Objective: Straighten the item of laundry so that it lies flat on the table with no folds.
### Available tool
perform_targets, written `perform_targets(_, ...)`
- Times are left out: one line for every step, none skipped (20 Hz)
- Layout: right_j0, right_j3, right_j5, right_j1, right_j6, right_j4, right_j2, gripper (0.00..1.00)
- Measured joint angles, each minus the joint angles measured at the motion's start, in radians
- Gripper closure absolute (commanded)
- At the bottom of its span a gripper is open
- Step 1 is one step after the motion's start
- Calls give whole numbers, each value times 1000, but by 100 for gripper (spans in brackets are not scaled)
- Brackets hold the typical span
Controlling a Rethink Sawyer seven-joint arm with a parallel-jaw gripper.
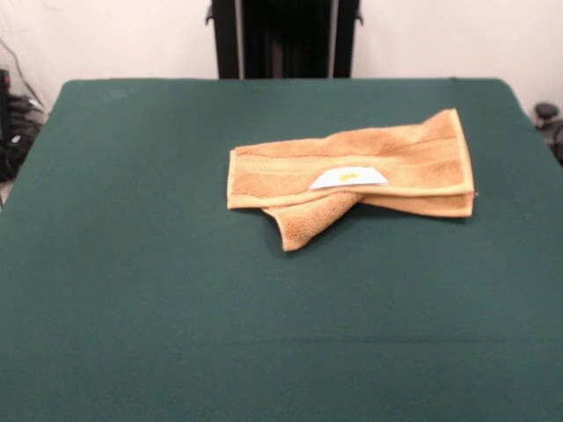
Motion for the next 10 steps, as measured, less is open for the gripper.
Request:
perform_targets(0, -1, 0, 0, -11, -5, 0, 0)
perform_targets(1, -2, -3, -2, -57, -28, 0, 0)
perform_targets(2, -2, -5, -2, -74, -38, 0, 0)
perform_targets(3, -4, -10, -4, -93, -53, 0, 0)
perform_targets(6, -6, -19, -7, -120, -74, 0, 0)
perform_targets(8, -8, -25, -10, -135, -89, 0, 0)
perform_targets(10, -11, -33, -15, -155, -111, 0, 0)
perform_targets(10, -13, -37, -18, -167, -124, 1, 0)
perform_targets(11, -15, -45, -23, -179, -145, 8, 0)
perform_targets(12, -17, -53, -28, -190, -165, 14, 0)
